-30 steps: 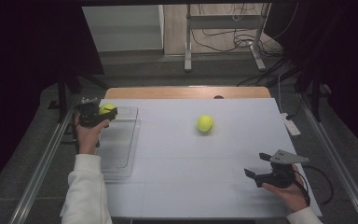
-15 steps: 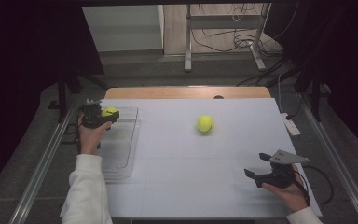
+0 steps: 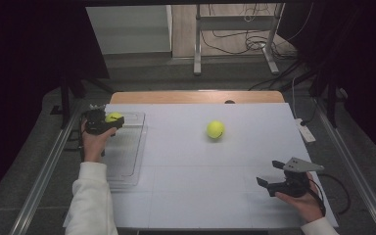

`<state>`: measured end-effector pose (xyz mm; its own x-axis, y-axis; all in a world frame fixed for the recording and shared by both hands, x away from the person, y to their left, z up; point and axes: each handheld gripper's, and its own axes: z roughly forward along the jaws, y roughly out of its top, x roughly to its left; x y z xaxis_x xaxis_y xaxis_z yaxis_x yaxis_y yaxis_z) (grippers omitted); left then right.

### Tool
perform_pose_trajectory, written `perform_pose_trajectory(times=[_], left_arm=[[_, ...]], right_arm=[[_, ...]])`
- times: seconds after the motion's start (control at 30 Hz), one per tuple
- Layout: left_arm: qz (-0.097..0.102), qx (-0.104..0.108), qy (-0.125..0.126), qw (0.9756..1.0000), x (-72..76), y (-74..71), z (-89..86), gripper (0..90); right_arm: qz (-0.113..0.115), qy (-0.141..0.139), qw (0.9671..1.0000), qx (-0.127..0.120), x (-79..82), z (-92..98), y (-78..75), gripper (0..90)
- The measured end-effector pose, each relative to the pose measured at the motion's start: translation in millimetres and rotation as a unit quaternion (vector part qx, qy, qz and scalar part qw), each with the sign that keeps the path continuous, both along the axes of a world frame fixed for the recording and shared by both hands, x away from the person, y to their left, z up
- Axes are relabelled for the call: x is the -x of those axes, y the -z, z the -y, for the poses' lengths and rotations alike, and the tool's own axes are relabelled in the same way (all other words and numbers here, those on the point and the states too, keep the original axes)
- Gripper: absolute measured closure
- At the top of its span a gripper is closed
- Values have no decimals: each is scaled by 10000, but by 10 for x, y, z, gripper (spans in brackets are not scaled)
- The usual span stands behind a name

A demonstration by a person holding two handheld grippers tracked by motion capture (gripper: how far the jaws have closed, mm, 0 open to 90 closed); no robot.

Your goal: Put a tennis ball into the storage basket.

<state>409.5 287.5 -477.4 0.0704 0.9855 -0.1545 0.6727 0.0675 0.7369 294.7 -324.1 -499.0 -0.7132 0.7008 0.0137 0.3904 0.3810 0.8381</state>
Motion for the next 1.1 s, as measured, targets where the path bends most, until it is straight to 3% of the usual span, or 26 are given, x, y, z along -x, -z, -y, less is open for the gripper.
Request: perform_pose_trajectory(times=[0.13,0.23,0.33,0.47,0.6,0.9,1.1], left_arm=[[37,-7,-40,10000,-2,2,-3,260],[118,103,-62,9999,6,-19,-5,219],[201,146,-13,9997,17,-63,17,149],[271,226,105,9993,24,-87,40,119],[433,464,279,9976,46,-124,39,121],[606,608,565,9947,82,-231,109,137],[739,851,802,9904,104,-293,160,145]], right_arm=[[-4,-4,10000,16,-2,2,-1,101],[-8,1,10000,17,0,2,-1,101],[4,-8,10000,5,-1,-1,1,101],[5,-8,10000,16,0,-2,0,101],[1,-8,10000,4,0,0,0,101],[-7,-9,10000,16,1,3,-1,101],[4,4,10000,36,3,11,-5,101]])
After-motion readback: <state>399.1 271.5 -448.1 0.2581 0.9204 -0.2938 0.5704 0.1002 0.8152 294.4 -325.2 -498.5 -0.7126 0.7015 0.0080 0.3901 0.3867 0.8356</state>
